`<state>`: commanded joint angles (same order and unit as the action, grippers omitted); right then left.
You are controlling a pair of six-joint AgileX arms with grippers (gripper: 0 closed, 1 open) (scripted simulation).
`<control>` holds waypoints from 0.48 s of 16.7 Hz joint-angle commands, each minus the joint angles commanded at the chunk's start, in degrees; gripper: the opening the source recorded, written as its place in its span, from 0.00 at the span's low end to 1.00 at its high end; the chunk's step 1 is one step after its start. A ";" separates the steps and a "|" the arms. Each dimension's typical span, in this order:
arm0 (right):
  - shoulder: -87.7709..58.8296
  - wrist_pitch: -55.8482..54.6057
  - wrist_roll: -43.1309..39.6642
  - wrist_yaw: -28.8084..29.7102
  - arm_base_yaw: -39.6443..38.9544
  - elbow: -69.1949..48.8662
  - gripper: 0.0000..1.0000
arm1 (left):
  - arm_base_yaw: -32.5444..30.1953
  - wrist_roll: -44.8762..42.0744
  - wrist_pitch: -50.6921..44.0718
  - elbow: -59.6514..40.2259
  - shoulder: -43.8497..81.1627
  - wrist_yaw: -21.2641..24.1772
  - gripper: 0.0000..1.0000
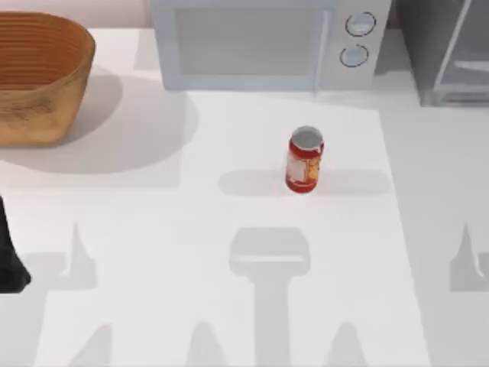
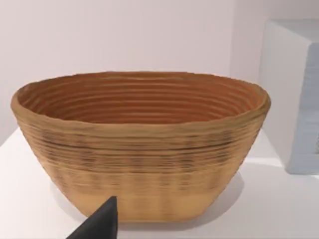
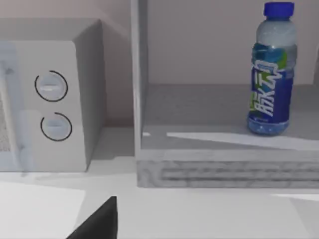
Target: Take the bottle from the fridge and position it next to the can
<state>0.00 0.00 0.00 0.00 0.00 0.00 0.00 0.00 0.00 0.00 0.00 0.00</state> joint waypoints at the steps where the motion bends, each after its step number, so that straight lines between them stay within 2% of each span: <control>1: 0.00 0.00 0.00 0.00 0.00 0.00 1.00 | 0.00 0.00 0.00 0.00 0.00 0.00 1.00; 4: -1.73 -1.17 0.01 -0.20 0.31 -1.08 1.00 | 0.00 0.00 0.00 0.00 0.00 0.00 1.00; 8: -12.26 -7.64 0.07 -1.49 1.92 -7.04 1.00 | 0.00 0.00 0.00 0.00 0.00 0.00 1.00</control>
<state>-12.26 -7.64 0.07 -1.49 1.92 -7.04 0.00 0.00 0.00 0.00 0.00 0.00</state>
